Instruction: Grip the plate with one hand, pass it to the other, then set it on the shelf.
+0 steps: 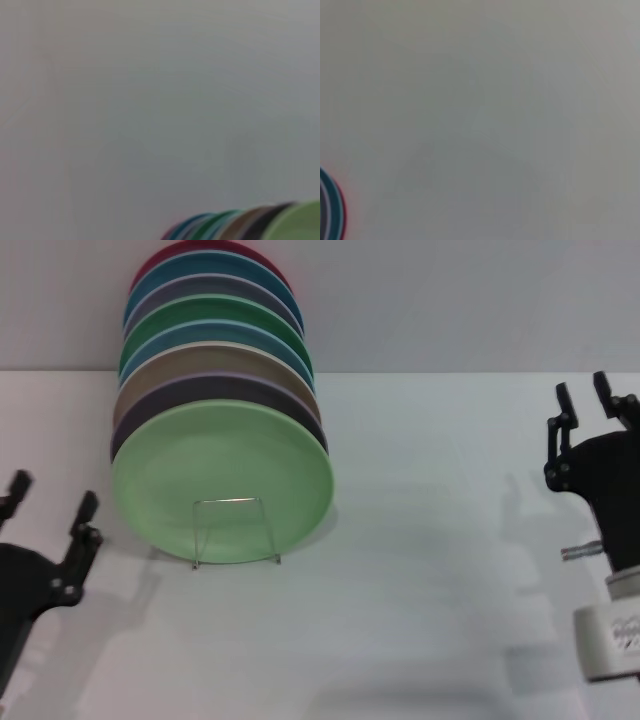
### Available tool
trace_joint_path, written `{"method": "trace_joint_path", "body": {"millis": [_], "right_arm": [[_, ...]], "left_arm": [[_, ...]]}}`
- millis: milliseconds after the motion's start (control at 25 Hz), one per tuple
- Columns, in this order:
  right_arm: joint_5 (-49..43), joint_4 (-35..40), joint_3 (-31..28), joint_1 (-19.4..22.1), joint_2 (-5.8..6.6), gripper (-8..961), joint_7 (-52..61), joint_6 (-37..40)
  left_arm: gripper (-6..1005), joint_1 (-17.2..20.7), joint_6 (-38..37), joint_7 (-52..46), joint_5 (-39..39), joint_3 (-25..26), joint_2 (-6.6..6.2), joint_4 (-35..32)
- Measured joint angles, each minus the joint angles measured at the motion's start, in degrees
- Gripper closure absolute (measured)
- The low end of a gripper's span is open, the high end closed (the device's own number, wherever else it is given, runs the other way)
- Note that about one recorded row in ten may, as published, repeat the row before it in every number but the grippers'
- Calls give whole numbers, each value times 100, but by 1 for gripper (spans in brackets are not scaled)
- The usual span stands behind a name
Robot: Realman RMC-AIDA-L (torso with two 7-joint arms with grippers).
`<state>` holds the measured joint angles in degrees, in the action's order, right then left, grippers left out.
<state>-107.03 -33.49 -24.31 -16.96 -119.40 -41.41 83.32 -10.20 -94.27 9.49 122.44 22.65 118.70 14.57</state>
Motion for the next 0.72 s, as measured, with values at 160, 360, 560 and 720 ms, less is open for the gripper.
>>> {"method": "trace_joint_path", "body": {"millis": [160, 360, 560, 720], "right_arm": [[65, 440, -36, -223, 3, 672, 821, -54], [17, 1252, 21, -547, 14, 671, 2149, -101], [-13, 1899, 105, -821, 32, 670, 3348, -376], [-16, 2176, 82, -903, 29, 670, 3887, -405]], "left_arm": [[381, 40, -71, -705, -22, 323, 0, 25], [287, -51, 172, -1694, -27, 817, -5, -32], [205, -70, 315, -1832, -28, 1027, 1, -21], [199, -112, 545, -1836, -28, 1149, 5, 23]]}}
